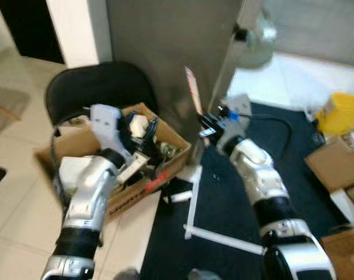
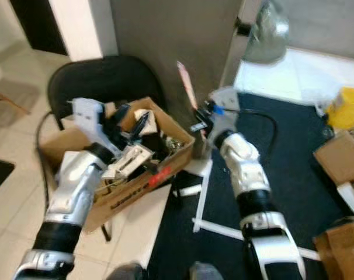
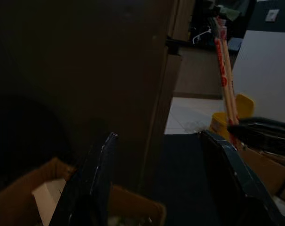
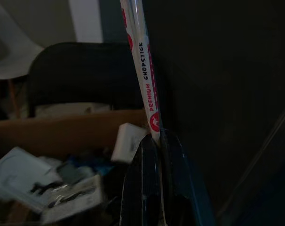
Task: Picking trash to rubbish bin
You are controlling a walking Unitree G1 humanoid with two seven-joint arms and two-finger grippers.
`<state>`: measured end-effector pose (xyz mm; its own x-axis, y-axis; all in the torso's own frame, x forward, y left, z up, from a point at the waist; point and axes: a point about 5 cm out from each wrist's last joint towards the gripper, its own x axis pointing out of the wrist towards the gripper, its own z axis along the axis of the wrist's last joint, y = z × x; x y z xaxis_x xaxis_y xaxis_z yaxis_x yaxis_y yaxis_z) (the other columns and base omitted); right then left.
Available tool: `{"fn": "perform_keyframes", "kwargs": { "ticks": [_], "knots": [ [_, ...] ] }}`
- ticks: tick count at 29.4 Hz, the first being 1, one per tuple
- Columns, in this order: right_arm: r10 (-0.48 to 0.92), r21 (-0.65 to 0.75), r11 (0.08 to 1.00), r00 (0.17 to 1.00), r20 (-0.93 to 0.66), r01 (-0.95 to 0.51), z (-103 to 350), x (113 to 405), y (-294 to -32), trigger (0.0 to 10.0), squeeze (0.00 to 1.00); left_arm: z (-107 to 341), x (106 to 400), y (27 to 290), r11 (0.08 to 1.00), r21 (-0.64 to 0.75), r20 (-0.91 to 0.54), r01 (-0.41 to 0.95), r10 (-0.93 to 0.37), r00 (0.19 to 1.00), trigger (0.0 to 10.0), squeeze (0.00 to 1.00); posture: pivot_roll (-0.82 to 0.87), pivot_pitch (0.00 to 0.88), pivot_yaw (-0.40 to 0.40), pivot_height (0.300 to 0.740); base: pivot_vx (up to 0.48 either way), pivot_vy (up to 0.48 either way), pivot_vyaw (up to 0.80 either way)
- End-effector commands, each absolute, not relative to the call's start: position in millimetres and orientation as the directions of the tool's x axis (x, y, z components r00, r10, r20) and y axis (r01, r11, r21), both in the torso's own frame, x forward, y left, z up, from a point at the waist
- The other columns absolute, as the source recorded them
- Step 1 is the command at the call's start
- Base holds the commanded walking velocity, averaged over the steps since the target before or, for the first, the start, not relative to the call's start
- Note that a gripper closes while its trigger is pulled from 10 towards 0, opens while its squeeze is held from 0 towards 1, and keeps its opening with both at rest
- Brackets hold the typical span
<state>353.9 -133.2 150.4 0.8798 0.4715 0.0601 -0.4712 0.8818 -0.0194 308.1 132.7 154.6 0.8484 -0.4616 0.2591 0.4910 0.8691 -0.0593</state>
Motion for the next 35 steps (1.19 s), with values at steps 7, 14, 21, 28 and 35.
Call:
{"fn": "perform_keyframes", "kwargs": {
  "ticks": [7,14,21,28,35],
  "knots": [
    [0.520,-0.122,0.851,0.852,0.062,-0.511,155.6,352.0,-131.9,10.0,0.00,156.4,296.1,143.4,0.878,0.031,0.214,0.478,-0.473,0.854,10.0,0.00,-0.06,0.000,-0.028,0.740,0.000,0.000,0.65],
    [0.528,-0.204,0.838,0.846,0.071,-0.506,175.6,361.9,-130.7,10.0,0.00,156.1,288.3,164.3,0.912,0.168,0.079,0.373,-0.390,0.918,10.0,0.00,-0.03,0.000,-0.037,0.740,0.000,0.000,0.00],
    [0.473,-0.269,0.855,0.879,0.053,-0.444,190.3,374.1,-121.6,10.0,0.00,152.8,280.2,180.4,0.948,0.160,0.018,0.276,-0.282,0.959,10.0,0.00,-0.03,0.000,-0.037,0.740,0.000,0.000,0.00],
    [0.475,-0.355,0.815,0.879,-0.045,-0.458,184.9,383.2,-92.3,10.0,0.00,158.0,279.6,191.1,0.960,0.142,0.002,0.241,-0.243,0.970,10.0,0.00,-0.01,0.000,-0.045,0.740,0.000,0.000,0.00],
    [0.527,-0.358,0.779,0.847,-0.069,-0.514,176.0,378.3,-76.1,10.0,0.00,158.7,275.6,185.8,0.962,0.120,-0.025,0.247,-0.246,0.969,10.0,0.00,-0.02,0.000,-0.052,0.740,0.000,0.000,0.00]
  ]
}}
